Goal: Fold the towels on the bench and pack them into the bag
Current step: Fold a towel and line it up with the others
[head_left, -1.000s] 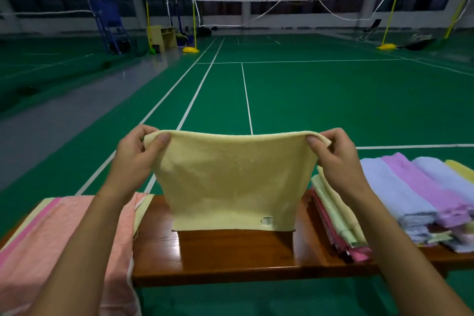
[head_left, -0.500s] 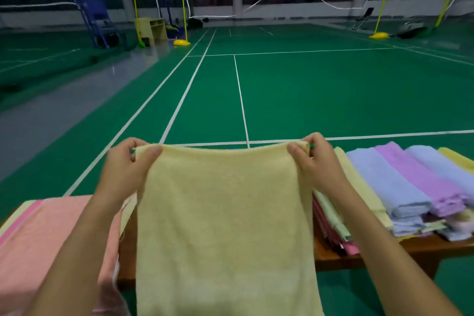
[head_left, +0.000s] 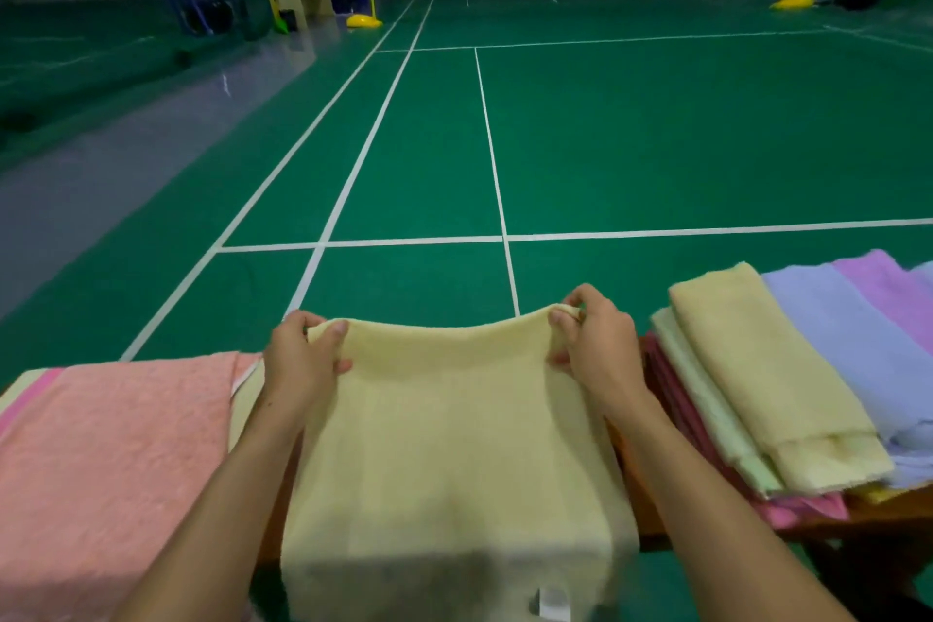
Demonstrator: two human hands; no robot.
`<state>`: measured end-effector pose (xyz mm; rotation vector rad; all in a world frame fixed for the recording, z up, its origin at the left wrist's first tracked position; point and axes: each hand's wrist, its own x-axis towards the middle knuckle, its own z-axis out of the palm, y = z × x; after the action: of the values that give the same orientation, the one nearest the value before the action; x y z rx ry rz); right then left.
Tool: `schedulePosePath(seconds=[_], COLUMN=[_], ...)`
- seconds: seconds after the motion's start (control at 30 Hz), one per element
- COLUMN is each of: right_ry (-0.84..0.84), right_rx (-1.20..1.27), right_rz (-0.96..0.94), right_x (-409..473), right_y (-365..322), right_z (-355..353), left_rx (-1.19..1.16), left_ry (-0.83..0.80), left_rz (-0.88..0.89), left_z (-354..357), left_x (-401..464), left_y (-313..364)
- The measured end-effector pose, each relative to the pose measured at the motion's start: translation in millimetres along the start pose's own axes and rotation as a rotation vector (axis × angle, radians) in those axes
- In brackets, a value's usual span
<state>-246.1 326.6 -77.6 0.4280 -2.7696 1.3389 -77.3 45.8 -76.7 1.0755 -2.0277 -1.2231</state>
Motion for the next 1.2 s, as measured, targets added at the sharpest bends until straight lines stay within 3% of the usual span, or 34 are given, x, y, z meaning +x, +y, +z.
schedulePosePath(seconds=[0.07,0.33,0.47,0.7,0.87,1.03,1.2], right_ry=[-0.028,-0.121,-0.172,-0.313,-0.446,-0.543,-0.461], right_rx=[0.137,0.070,-0.040,-0.146,-0.121,-0.017,0.100], right_rz=[0.050,0.071,0.010,0.142,0.208,0.263,0.175], right_x=[4,11,2,-50,-86,-96,-102], right_y=[10,18,23,45,60,52,39], right_z=[14,29,13,-34,-51,-47,-45], left_rx=[0.007,0.040,0.094,0.125,0.365,0.736,0.705], left_ry=[-0.034,0.010,-0.084,-0.320,-0.531,-0.463,-0.487], left_rz=[-0.002,0.086,0.155,0.254,0.376,0.580,0.671], left_z=[6,5,0,2,20,40,60], left_x=[5,9,4,-40,-84,-108,-118], left_y=[-8,-18,-16,-3,-4,-5,9])
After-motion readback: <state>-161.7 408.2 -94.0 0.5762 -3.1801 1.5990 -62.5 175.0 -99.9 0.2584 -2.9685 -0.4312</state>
